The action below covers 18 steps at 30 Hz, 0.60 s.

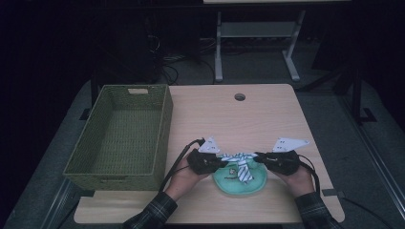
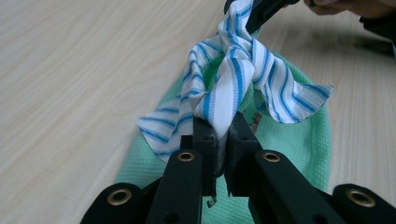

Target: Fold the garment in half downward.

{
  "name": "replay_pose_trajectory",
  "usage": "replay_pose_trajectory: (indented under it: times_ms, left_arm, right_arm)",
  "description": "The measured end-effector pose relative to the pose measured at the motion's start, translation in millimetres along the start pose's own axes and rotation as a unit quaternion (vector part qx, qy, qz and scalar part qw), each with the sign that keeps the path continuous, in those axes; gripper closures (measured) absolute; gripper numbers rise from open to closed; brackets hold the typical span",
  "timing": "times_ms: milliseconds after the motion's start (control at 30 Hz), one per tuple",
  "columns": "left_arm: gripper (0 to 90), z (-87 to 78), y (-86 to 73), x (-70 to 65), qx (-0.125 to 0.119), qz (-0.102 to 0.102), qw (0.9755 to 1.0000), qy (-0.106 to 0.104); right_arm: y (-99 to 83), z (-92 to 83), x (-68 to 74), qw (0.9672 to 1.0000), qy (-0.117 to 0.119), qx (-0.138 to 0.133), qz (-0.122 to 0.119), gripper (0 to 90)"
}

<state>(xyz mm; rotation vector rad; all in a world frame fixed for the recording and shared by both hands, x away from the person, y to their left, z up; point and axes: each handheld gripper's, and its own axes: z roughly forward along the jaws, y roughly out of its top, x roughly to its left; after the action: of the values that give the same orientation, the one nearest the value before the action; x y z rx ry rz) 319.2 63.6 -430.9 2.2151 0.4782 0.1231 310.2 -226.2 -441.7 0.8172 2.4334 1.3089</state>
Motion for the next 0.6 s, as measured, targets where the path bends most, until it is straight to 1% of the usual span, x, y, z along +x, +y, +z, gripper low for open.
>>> replay_pose_trajectory:
  times_ms: [267, 367, 433, 500, 600]
  left_arm:
    - [83.9, 4.4, -4.1, -4.4, 0.011, -0.006, 0.9999, -0.008]
    - [83.0, 5.7, -6.3, -6.4, 0.016, -0.004, 0.9998, -0.014]
    - [81.3, 6.7, -7.5, -8.0, 0.023, -0.002, 0.9996, -0.018]
    - [79.0, 7.2, -8.7, -9.7, 0.026, -0.002, 0.9995, -0.018]
    - [76.1, 7.6, -9.8, -11.4, 0.026, -0.005, 0.9994, -0.022]
  right_arm:
    - [-7.8, -4.3, 7.0, 1.0, 0.004, 0.007, 0.003, 82.2]
    - [-11.3, -5.5, 9.6, 0.9998, 0.01, 0.012, 0.007, 80.6]
    - [-13.8, -6.6, 11.5, 0.9998, 0.011, 0.012, 0.008, 79.3]
    - [-16.2, -8.0, 12.5, 0.9997, 0.015, 0.014, 0.011, 77.8]
    - [-18.5, -9.8, 14.1, 0.9995, 0.019, 0.016, 0.017, 76.0]
